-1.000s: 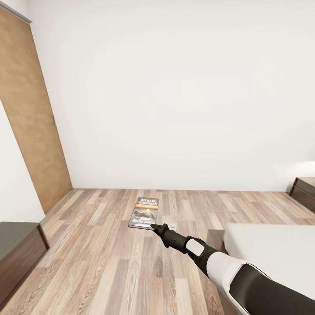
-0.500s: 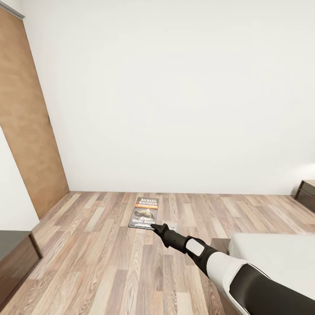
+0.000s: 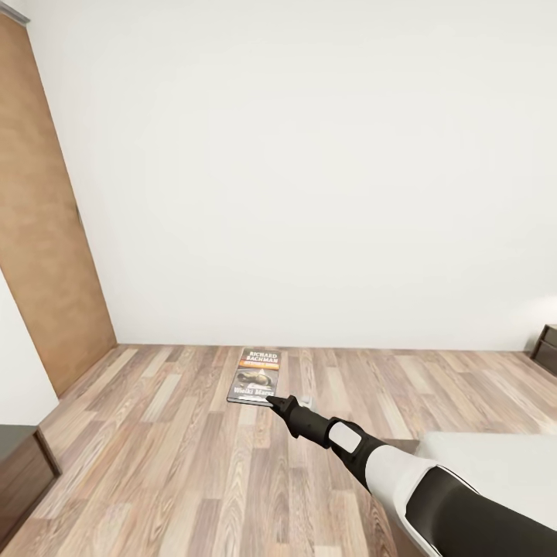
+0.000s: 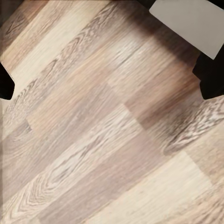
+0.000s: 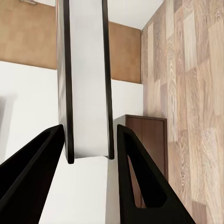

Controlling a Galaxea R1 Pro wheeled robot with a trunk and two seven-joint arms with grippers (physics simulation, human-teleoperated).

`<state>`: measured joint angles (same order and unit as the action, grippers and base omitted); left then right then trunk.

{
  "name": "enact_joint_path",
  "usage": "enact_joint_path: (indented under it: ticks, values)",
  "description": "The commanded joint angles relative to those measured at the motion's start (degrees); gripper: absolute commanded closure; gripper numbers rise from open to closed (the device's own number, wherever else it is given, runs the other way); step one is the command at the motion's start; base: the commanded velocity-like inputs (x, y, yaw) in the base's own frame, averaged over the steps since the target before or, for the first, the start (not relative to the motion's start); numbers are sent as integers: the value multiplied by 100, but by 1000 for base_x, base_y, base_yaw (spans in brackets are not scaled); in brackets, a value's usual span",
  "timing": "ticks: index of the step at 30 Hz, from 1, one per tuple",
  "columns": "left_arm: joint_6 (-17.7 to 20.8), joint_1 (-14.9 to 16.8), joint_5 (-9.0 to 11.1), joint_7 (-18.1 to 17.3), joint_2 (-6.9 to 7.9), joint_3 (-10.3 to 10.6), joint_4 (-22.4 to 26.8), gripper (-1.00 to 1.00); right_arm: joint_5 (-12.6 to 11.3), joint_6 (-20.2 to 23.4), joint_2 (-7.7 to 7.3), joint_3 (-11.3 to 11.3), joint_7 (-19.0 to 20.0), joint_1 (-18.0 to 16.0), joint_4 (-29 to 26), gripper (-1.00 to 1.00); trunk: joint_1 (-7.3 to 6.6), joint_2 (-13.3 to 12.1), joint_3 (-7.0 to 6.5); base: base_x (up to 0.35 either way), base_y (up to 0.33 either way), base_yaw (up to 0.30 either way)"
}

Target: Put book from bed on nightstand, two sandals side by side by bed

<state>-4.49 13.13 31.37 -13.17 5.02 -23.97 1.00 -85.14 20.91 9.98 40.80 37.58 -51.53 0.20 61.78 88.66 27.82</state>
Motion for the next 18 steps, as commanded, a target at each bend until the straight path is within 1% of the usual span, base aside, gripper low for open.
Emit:
enact_joint_path:
  ticks: [1, 18]
  values:
    - [-16, 5, 9, -30, 1, -20, -12, -100, -82, 44, 2, 7, 21, -7, 7, 100, 2, 3, 6, 252, 0, 0]
    - [-16, 5, 7, -28, 8, -20, -12, -100, -82, 36, 2, 7, 69, -7, 7, 100, 2, 3, 6, 251, 0, 0]
